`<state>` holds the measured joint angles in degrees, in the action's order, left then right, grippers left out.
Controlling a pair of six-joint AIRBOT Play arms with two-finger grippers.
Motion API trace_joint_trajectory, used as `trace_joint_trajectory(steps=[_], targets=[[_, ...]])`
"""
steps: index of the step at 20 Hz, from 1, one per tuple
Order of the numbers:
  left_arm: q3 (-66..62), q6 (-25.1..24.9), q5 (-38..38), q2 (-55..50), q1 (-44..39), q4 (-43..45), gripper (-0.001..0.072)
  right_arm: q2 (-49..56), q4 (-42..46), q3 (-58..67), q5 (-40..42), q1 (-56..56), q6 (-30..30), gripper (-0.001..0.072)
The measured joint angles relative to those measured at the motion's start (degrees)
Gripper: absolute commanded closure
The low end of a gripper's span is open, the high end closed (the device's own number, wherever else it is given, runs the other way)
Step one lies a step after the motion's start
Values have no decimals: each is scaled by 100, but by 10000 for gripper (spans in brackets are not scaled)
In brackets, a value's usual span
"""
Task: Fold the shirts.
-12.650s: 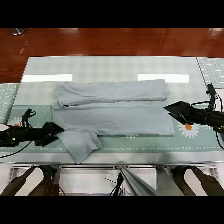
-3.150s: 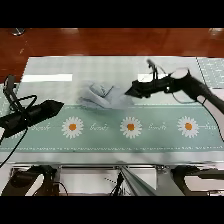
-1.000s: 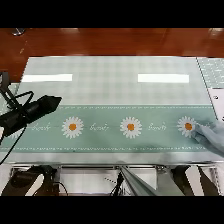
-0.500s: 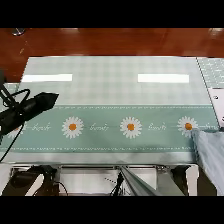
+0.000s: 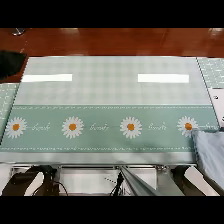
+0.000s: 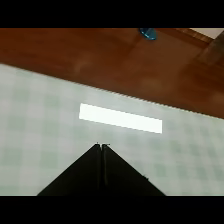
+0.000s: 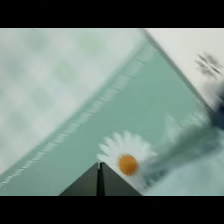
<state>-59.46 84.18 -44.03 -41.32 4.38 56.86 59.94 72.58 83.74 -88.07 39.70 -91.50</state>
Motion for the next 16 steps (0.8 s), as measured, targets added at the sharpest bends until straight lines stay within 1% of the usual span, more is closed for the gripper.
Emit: trace_joint_trajectory(steps=[2, 4, 6, 8, 10, 12, 16], targets=[[-835, -216, -603, -614, -310, -79, 684, 361, -308, 304, 573, -1224, 96, 689], [-1294, -365, -1099, -1196, -883, 155, 684, 706, -334, 372, 944, -2559, 243, 690], [-1342, -315, -1401, -1698, -1453, 758, 684, 1047, 127, 151, 1213, -3740, 323, 690], [-1189, -61, -1502, -2159, -1834, 1508, 684, 1379, 793, -256, 1484, -4540, 184, 691], [-1060, 273, -1576, -2566, -1982, 2065, 684, 1655, 1204, -621, 1722, -4920, -118, 691], [-992, 640, -1574, -2844, -2026, 2350, 684, 1829, 1467, -824, 1875, -5047, -382, 690], [-935, 973, -1600, -3062, -2059, 2623, 684, 1947, 1784, -994, 1954, -5075, -616, 690]])
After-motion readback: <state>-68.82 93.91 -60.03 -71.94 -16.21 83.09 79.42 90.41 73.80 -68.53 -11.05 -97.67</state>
